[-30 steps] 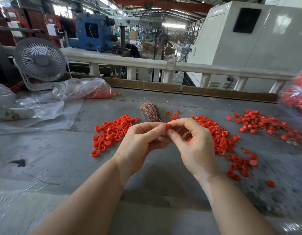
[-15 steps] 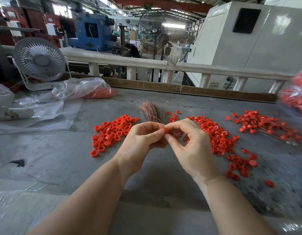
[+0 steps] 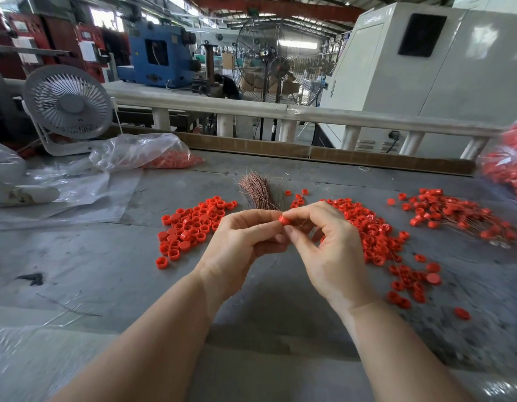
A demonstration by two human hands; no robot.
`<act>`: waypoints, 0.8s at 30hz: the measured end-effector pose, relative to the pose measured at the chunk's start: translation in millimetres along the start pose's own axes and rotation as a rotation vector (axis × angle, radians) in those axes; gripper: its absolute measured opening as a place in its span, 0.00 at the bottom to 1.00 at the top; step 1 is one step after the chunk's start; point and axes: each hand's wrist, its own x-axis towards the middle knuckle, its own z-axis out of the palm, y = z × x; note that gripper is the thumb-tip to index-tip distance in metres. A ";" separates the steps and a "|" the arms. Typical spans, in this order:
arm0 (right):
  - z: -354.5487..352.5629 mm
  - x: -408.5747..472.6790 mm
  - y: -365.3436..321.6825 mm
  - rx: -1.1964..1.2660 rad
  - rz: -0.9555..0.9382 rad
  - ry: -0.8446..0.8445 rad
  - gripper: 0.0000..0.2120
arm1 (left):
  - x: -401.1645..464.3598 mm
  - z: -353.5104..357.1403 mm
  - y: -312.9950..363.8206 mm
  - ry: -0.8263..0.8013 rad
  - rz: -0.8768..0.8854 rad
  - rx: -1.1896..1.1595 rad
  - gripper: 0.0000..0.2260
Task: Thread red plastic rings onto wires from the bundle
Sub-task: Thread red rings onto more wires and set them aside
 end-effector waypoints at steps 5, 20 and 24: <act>-1.1 -0.5 0.0 -0.014 -0.013 -0.019 0.05 | -0.1 -0.1 0.8 0.021 0.021 0.053 0.11; -0.4 -0.1 2.9 -0.020 -0.023 -0.031 0.06 | -0.6 -0.3 -1.0 0.067 0.096 0.141 0.09; -1.6 0.2 2.5 -0.029 -0.024 -0.036 0.07 | -0.4 -0.9 -0.8 0.044 0.089 0.114 0.12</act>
